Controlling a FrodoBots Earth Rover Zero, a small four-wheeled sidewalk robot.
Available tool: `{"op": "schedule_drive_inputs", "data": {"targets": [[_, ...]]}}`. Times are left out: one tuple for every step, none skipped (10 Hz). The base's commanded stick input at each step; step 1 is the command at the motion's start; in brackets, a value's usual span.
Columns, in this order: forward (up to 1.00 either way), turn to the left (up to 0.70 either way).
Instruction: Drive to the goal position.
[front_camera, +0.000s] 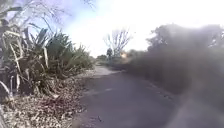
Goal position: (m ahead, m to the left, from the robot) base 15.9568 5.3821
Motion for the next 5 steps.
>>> {"op": "schedule_drive_inputs", "data": {"targets": [[0.45,-0.1],[0.45,0.0],[0.45,0.0],[0.45,0.0],[0.45,0.0]]}}
